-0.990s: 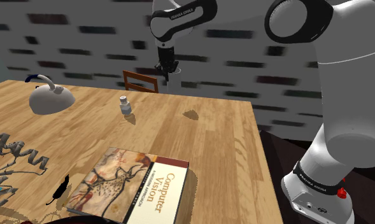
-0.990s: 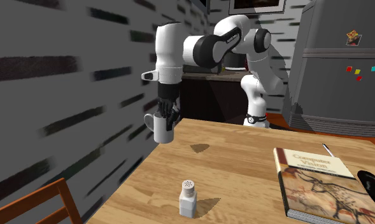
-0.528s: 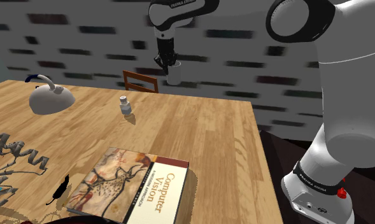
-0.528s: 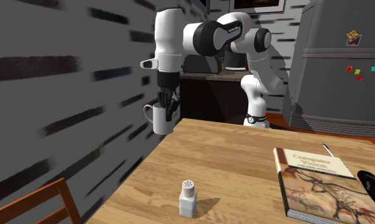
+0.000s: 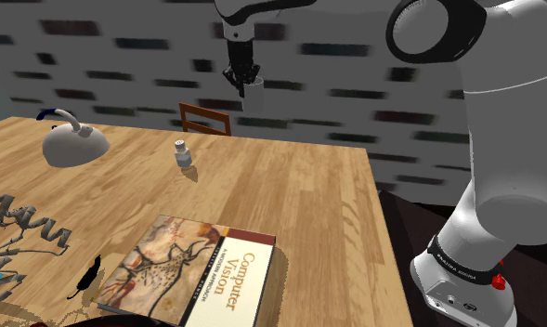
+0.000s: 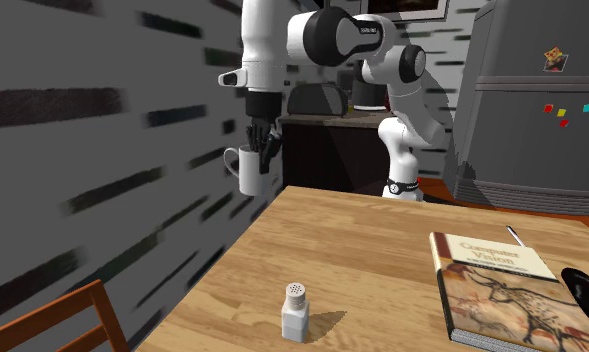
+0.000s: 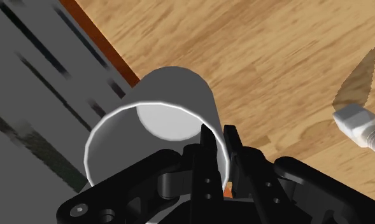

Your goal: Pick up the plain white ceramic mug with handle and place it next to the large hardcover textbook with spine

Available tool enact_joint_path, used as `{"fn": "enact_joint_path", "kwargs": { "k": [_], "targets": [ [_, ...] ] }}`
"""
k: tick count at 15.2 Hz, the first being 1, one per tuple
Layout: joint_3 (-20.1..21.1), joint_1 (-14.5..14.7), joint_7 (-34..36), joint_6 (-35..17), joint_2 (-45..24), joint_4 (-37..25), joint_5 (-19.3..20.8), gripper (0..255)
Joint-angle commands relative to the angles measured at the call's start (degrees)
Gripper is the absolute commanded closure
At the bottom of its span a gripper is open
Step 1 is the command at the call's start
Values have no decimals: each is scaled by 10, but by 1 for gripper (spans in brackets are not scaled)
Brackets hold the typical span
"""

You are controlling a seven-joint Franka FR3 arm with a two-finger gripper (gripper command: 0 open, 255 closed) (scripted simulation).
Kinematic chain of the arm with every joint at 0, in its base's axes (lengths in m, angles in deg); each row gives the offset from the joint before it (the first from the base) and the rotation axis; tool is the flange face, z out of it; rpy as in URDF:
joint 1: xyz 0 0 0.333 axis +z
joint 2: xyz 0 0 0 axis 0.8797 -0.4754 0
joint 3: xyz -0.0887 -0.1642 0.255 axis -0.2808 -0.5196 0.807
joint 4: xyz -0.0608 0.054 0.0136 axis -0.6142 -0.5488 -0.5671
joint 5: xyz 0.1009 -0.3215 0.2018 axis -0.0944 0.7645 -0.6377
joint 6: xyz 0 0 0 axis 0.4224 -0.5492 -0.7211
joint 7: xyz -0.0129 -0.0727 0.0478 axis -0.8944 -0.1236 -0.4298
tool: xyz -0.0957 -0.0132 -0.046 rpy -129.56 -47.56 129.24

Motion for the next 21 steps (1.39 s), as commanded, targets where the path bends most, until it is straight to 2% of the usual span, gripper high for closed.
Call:
{"fn": "enact_joint_path", "kwargs": {
  "k": [1,3,6,10,15,21],
  "targets": [
    [0,0,-1,18,-3,-22,0,255],
    [0,0,-1,29,-5,-34,0,255],
    [5,13,20,-14,76,90,1,255],
    [16,30,49,-50,164,216,2,255],
    [33,50,89,-77,258,339,-1,255],
    [60,77,139,-92,357,454,-11,255]
  ]
}}
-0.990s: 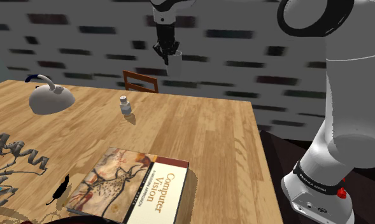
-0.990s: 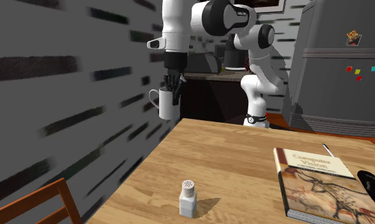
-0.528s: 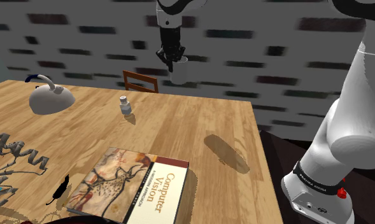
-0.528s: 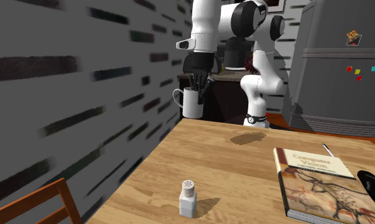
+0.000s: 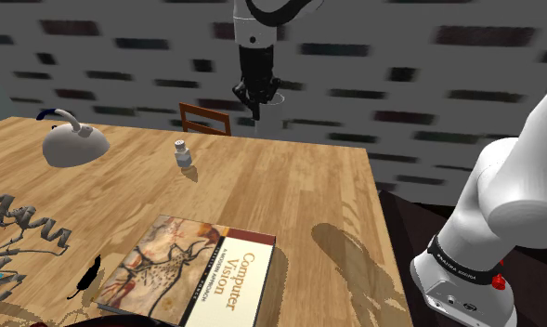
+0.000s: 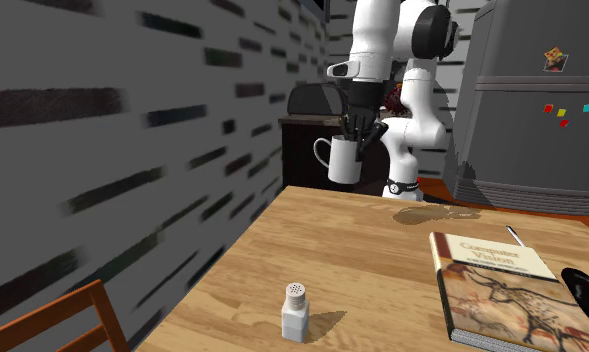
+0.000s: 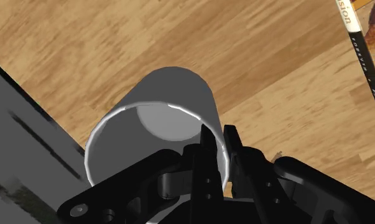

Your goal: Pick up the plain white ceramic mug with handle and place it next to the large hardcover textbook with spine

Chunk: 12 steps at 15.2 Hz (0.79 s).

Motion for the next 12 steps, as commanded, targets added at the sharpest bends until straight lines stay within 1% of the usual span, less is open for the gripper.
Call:
{"fn": "enact_joint_path", "kwargs": {
  "k": [1,6,12],
  "targets": [
    [10,9,18,-2,35,37,-5,255],
    [39,34,63,-1,107,109,-22,255],
    [79,68,122,10,183,173,-51,255]
  ]
}}
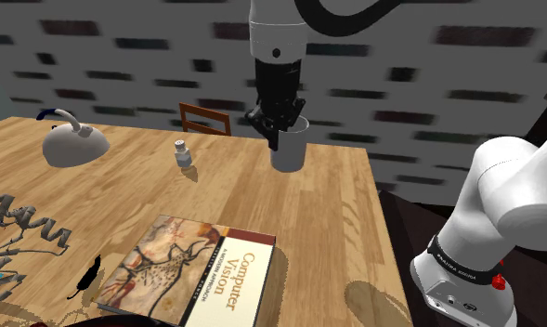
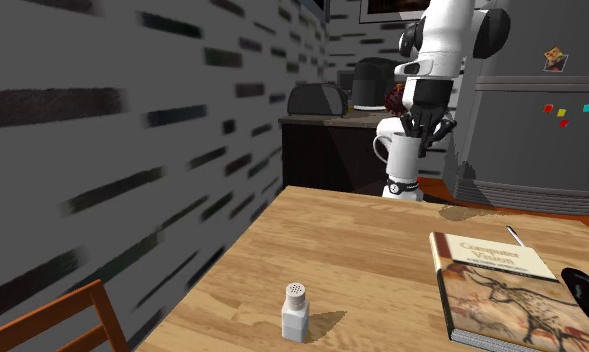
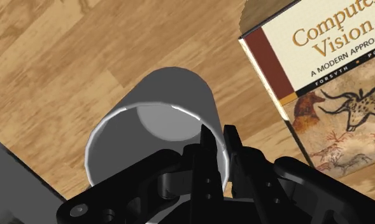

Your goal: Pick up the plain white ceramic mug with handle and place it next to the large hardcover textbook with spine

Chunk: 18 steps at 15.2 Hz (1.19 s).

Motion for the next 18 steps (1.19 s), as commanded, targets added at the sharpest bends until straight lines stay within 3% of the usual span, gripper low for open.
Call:
{"fn": "enact_joint_path", "kwargs": {
  "k": [1,10,18],
  "targets": [
    [15,13,21,2,27,25,-12,255],
    [89,71,122,30,106,70,-69,255],
    [178,123,236,56,138,63,-126,255]
  ]
}}
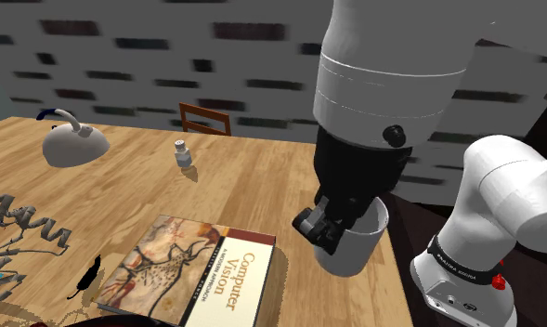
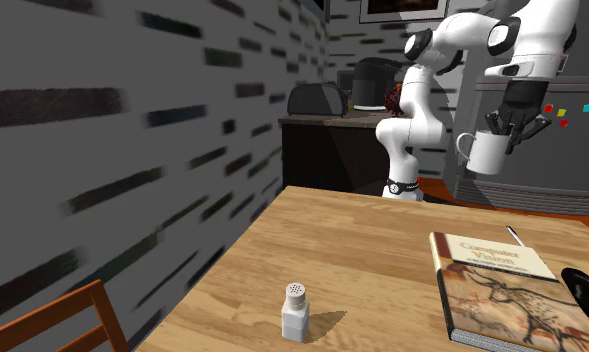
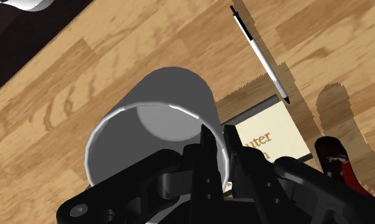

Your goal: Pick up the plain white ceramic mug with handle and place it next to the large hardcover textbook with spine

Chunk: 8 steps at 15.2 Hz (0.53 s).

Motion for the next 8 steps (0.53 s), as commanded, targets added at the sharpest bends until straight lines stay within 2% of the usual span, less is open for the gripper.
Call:
{"fn": "enact_joint_path", "kwargs": {
  "k": [1,8],
  "targets": [
    [16,10,21,-1,8,6,-12,255],
    [31,13,21,-56,2,55,-22,255]
  ]
}}
